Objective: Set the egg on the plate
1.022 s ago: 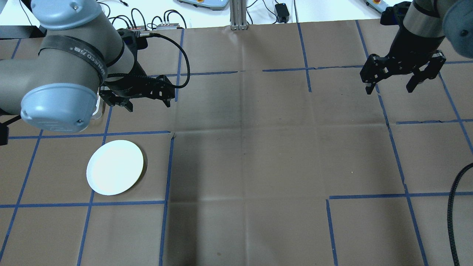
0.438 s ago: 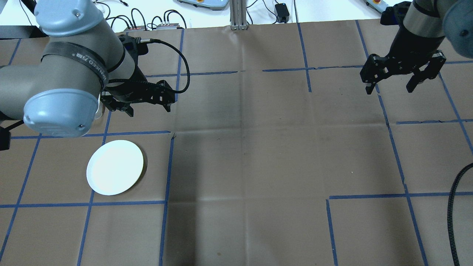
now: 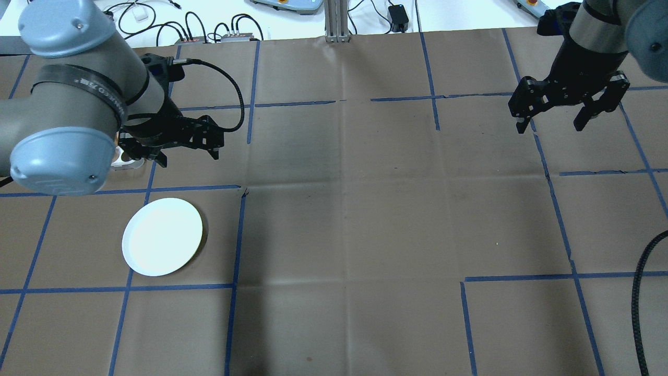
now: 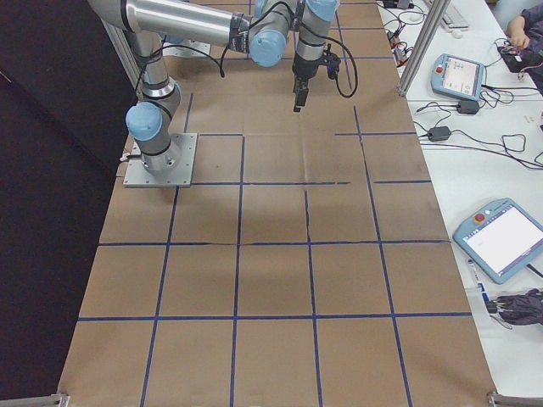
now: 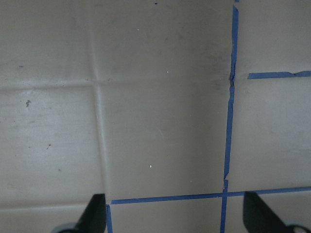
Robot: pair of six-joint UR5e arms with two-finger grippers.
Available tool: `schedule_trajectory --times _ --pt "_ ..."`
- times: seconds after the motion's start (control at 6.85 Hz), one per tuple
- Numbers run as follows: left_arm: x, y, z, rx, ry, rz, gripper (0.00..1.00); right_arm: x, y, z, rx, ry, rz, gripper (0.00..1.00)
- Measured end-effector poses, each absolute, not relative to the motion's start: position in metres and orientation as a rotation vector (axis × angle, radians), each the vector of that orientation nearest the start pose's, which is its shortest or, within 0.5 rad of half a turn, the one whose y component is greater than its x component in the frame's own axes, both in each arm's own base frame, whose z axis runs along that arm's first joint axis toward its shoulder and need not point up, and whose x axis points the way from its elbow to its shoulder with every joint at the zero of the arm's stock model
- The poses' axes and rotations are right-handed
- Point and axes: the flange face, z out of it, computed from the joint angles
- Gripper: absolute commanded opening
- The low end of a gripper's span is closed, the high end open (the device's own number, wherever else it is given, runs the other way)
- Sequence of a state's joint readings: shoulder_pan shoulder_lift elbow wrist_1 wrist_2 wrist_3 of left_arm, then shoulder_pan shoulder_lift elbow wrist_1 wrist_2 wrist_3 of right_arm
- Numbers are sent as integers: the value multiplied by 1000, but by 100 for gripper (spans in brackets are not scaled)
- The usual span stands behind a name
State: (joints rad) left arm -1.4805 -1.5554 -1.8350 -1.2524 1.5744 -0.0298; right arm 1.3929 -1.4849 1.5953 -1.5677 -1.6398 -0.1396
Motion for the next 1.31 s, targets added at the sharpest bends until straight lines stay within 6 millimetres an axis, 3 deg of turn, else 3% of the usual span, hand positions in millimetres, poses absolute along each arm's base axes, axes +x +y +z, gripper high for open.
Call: schedule_trajectory --times 0.29,0.44,0.88,1.17,1.31 --pt "-3 -506 389 -172 3111 -130 100 33 -528 433 55 3185 196 100" --pt "36 -511 375 -220 3102 -134 100 33 -528 433 55 3185 196 100" --pt "165 -532 282 -379 3072 -130 100 33 -528 433 55 3185 196 100" --pt "216 -561 242 -437 3057 -143 100 33 -528 433 55 3186 197 100" --pt "224 -572 233 -449 3069 -115 100 33 -528 433 55 3187 197 100"
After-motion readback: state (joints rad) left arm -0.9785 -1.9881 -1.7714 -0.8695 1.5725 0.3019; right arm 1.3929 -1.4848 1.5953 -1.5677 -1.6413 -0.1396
